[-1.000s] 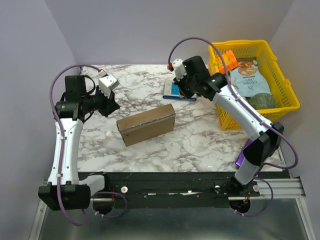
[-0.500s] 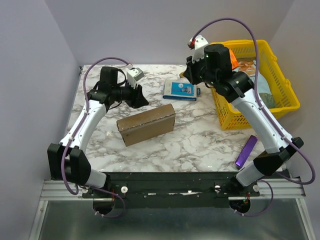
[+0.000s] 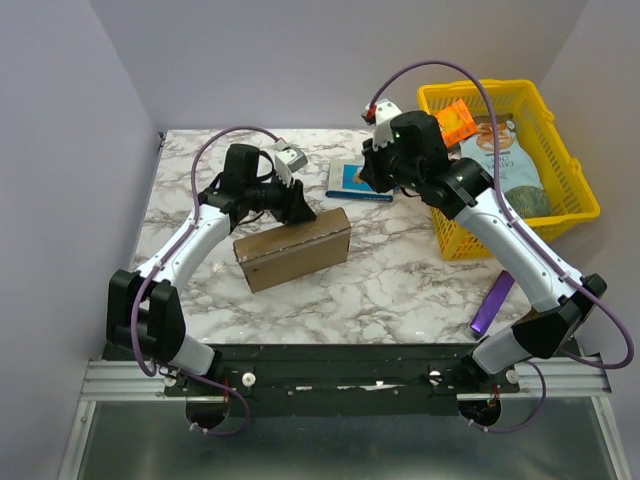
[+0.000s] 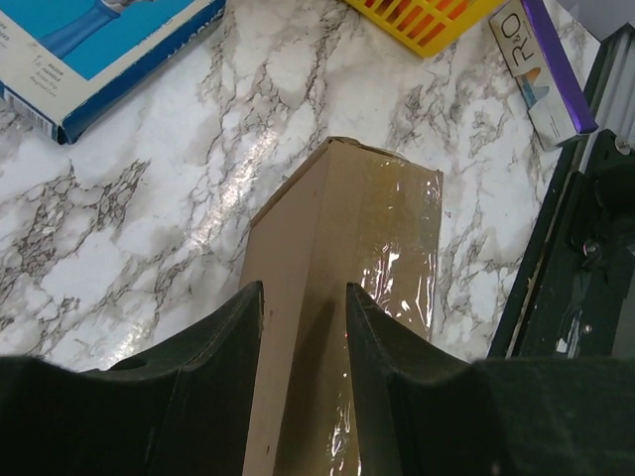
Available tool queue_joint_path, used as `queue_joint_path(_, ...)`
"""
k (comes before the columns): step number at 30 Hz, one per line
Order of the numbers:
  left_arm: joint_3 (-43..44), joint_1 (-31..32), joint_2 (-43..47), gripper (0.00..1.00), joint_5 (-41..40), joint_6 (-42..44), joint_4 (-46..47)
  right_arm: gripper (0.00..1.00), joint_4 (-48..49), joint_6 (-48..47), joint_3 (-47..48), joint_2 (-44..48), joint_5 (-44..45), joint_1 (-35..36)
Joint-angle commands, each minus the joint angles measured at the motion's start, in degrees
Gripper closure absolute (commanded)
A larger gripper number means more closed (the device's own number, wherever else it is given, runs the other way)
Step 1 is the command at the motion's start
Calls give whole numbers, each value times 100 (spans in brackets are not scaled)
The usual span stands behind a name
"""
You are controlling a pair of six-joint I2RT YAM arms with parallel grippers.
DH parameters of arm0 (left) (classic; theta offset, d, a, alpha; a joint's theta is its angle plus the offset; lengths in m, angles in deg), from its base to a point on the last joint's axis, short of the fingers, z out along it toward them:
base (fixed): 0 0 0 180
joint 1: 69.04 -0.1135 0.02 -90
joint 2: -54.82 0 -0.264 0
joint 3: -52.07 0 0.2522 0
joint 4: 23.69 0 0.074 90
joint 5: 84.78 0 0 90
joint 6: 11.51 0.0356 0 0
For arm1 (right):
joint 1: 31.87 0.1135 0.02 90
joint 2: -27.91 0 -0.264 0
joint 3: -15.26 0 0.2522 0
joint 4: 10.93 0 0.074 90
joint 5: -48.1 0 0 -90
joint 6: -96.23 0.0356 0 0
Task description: Unpack the express box
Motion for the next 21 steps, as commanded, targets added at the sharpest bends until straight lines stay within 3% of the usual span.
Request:
queue_joint_path(1, -182, 70, -81, 56, -415, -234, 364, 100, 15, 294, 16, 109, 125, 181)
queue_joint_path(7, -235, 70, -152, 58, -874, -463, 391, 100, -354, 750, 51, -14, 1083, 630)
queue_joint_path(21, -656, 210, 15, 64, -943, -691, 531, 100, -311, 909, -19, -304, 758, 630)
